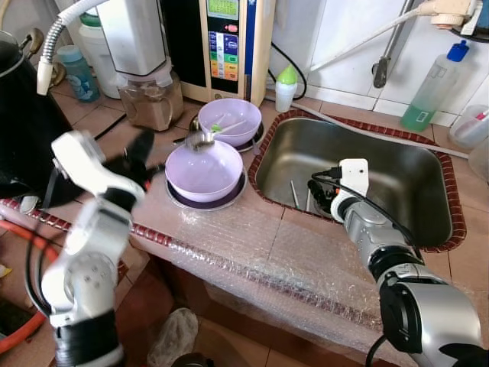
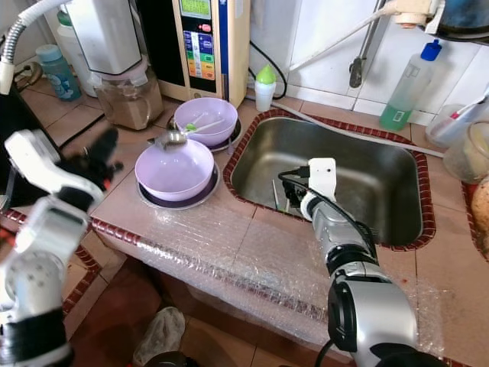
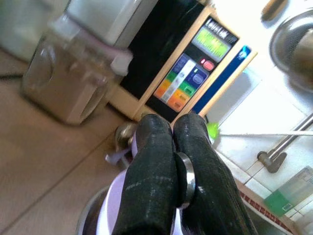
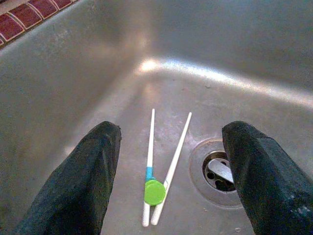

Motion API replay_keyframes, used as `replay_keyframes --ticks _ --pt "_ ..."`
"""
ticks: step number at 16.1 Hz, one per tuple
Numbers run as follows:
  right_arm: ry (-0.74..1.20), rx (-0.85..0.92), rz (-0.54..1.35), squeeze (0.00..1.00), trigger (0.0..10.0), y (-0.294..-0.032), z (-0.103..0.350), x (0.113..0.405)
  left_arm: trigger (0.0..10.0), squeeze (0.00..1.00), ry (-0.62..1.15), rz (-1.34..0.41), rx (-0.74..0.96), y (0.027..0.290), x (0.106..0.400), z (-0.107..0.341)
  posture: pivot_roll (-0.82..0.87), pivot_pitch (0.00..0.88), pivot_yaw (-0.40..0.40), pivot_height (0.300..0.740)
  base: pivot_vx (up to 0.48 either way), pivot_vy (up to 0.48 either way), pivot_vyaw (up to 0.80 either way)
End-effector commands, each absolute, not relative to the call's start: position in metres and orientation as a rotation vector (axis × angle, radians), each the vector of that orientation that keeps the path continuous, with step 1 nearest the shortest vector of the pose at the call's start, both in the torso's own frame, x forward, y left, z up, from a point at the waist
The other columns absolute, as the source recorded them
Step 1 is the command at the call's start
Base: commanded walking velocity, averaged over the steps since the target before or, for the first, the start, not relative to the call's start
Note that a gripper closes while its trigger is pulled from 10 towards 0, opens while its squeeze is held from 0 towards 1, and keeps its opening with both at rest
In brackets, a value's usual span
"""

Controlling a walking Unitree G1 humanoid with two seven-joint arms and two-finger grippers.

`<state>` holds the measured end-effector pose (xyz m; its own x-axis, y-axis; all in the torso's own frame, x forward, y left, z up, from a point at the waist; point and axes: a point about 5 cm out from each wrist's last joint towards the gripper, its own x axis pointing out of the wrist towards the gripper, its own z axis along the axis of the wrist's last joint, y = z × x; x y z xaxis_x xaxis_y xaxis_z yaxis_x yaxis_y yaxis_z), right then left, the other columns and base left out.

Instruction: Kitchen organization

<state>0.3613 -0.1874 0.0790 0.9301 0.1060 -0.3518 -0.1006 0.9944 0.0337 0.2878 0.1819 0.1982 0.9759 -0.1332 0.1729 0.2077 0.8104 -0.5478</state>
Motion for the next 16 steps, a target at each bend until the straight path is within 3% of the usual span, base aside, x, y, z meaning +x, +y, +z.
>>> replay_keyframes --ticks 1,6,12,16 --pt "0.425 0.014 0.113 0.0 10.0 -0.185 0.063 0.352 0.0 0.0 -0.148 -0.201 -0.567 0.182 0.289 0.202 0.08 0.0 0.042 0.74 0.0 0.0 0.0" --pt "0.119 -0.077 0.13 0.0 10.0 -0.192 0.101 0.362 0.0 0.0 -0.273 -0.457 -0.336 0.159 0.304 0.245 0.07 0.0 0.049 0.74 0.0 0.0 0.0" --pt "-0.099 -0.226 0.169 0.0 10.0 -0.192 0.134 0.362 0.0 0.0 -0.284 -0.704 -0.149 0.115 0.325 0.252 0.03 0.0 0.066 0.74 0.0 0.0 0.0" --pt "-0.192 -0.324 0.392 0.0 10.0 -0.186 0.153 0.352 0.0 0.0 -0.318 -0.805 -0.053 0.085 0.341 0.256 0.02 0.0 0.07 0.74 0.0 0.0 0.0"
